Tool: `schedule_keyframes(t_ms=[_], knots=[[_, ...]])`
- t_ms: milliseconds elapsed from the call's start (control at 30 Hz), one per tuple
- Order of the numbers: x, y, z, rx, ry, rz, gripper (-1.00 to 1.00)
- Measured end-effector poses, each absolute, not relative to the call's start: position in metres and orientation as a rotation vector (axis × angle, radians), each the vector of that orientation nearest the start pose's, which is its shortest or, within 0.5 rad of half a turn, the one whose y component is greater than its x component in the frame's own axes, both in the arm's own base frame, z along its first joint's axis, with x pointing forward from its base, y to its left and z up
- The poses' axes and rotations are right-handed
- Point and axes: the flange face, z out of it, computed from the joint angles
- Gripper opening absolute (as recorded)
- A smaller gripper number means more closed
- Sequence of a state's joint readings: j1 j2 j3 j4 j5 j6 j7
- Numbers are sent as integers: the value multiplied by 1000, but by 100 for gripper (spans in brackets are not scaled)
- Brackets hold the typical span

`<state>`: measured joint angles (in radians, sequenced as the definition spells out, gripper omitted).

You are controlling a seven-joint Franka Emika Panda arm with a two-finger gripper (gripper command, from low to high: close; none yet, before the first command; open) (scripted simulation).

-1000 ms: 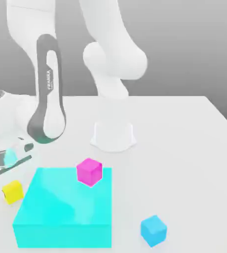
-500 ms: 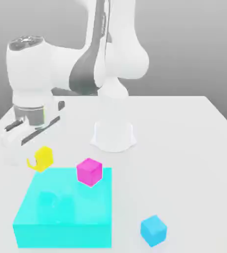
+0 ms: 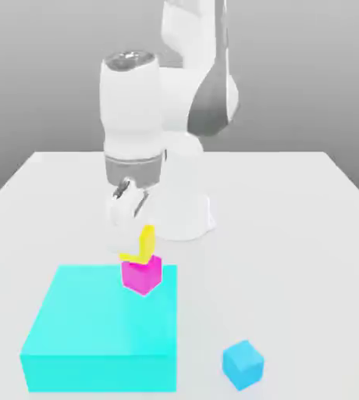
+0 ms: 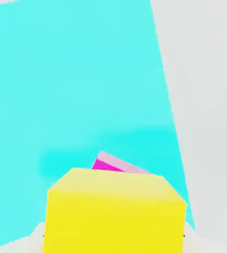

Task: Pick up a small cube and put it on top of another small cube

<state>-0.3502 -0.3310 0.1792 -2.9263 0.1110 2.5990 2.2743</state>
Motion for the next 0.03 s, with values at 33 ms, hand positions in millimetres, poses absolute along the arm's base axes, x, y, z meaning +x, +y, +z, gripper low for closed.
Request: schedule_keyframes(t_ms=[33], knots=[[327, -66, 265, -916, 3004, -2, 100]])
